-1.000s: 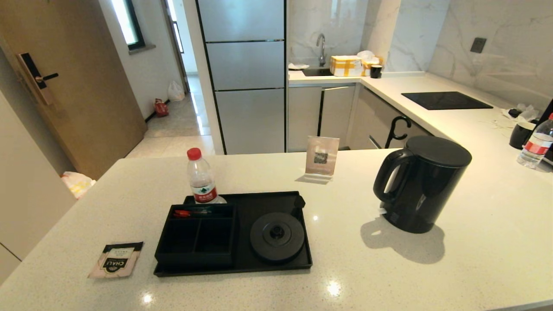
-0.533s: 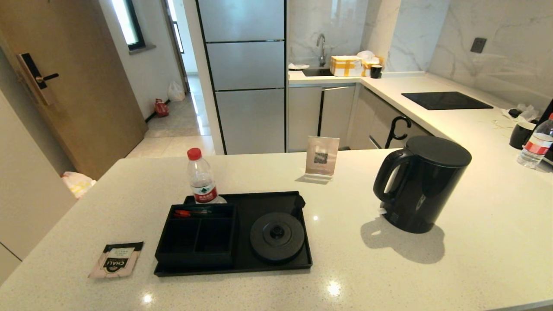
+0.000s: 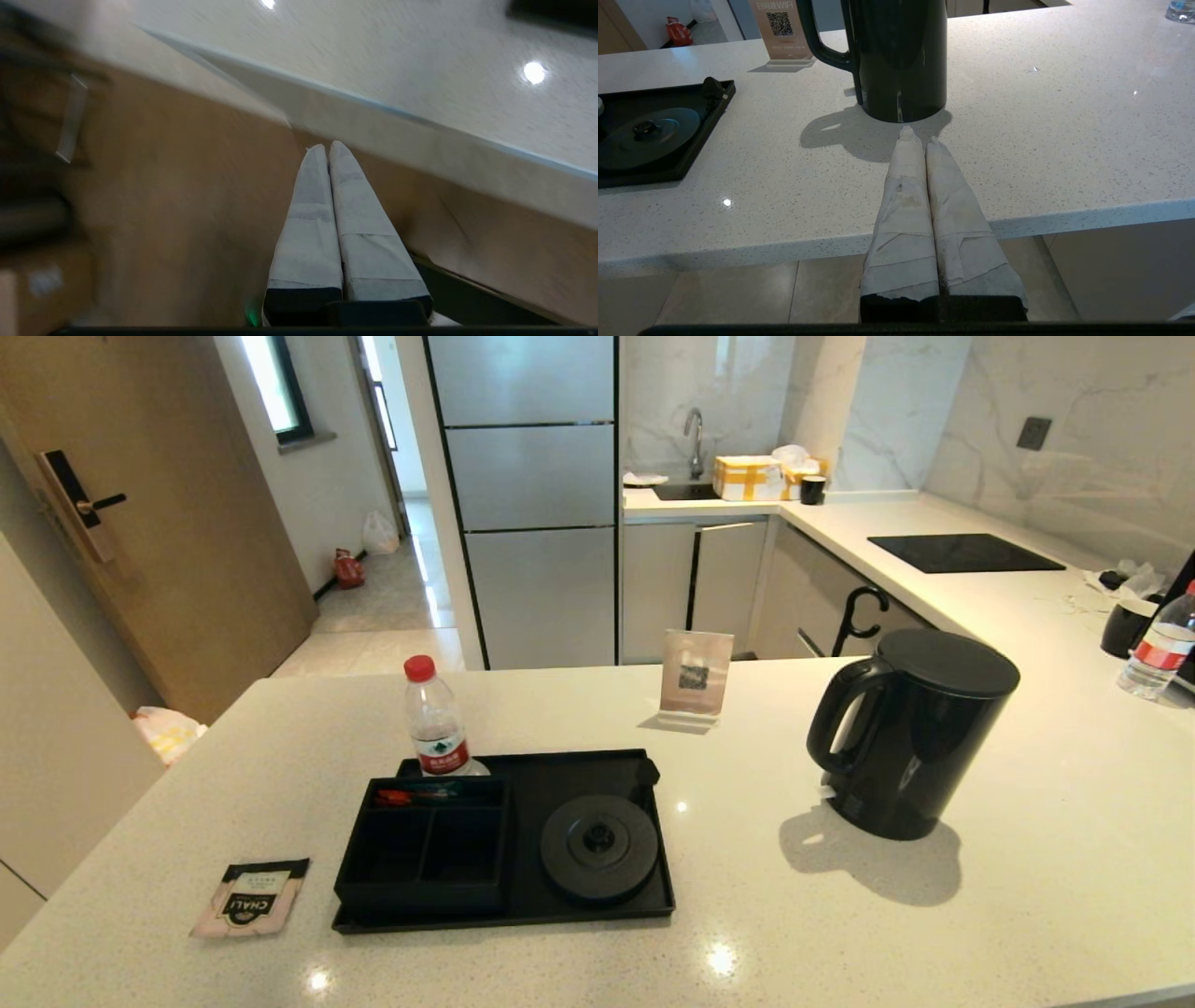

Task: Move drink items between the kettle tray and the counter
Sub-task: Return the tea bag to its original position

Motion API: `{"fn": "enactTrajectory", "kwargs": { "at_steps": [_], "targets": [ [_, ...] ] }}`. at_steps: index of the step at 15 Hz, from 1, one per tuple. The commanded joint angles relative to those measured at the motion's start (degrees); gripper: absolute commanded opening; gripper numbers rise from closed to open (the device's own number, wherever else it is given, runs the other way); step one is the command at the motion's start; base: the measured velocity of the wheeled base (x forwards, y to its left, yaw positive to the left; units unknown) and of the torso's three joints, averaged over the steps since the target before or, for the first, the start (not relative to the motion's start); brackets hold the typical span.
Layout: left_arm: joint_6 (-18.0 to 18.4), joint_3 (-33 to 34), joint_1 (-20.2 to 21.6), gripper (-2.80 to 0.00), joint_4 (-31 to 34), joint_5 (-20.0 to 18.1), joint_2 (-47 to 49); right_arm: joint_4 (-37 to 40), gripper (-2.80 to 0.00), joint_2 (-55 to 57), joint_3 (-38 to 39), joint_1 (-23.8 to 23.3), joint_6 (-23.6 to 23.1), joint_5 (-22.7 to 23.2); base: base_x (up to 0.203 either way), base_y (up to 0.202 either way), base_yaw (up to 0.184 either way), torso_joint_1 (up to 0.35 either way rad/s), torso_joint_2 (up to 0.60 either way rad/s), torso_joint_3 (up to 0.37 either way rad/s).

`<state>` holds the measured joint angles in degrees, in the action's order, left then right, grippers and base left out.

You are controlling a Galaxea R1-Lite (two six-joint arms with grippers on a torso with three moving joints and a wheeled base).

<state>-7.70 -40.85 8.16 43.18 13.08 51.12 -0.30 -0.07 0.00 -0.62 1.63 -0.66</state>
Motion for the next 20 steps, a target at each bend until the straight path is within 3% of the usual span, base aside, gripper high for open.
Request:
{"fn": "enactTrajectory", "kwargs": {
  "at_steps": [1,4,7,11,12,14,16,20],
  "targets": [
    [-2.8,-0.6,0.8,-2.80,-0.9,-4.1,16.3,0.0,-2.80,0.1,0.0,0.0,0.0,0.0,0.000,0.000,0.000,0.000,0.00,0.000],
    [-6.5,-1.7,1.7,-2.80,-3.7,-8.3,23.8,0.0,-2.80,0.1,0.0,0.0,0.0,0.0,0.000,0.000,0.000,0.000,0.00,0.000],
    [-6.9,-3.6,3.0,-2.80,-6.4,-8.8,27.1,0.0,-2.80,0.1,0.0,0.0,0.0,0.0,0.000,0.000,0.000,0.000,0.00,0.000],
    [-7.3,-11.9,8.5,-2.80,-11.3,-10.2,48.3,0.0,-2.80,0.1,0.0,0.0,0.0,0.0,0.000,0.000,0.000,0.000,0.00,0.000],
    [-7.4,-14.1,10.1,0.00,-12.3,-10.2,51.7,0.0,-2.80,0.1,0.0,0.0,0.0,0.0,0.000,0.000,0.000,0.000,0.00,0.000],
    [-7.4,-16.8,12.5,0.00,-14.8,-9.9,55.9,0.0,-2.80,0.1,0.0,0.0,0.0,0.0,0.000,0.000,0.000,0.000,0.00,0.000],
    [-7.4,-17.4,13.1,0.00,-19.5,-6.7,59.3,0.0,-2.80,0.1,0.0,0.0,0.0,0.0,0.000,0.000,0.000,0.000,0.00,0.000],
    [-6.8,-17.8,12.4,0.00,-21.6,-6.7,60.2,0.0,-2.80,0.1,0.0,0.0,0.0,0.0,0.000,0.000,0.000,0.000,0.00,0.000]
  ]
}}
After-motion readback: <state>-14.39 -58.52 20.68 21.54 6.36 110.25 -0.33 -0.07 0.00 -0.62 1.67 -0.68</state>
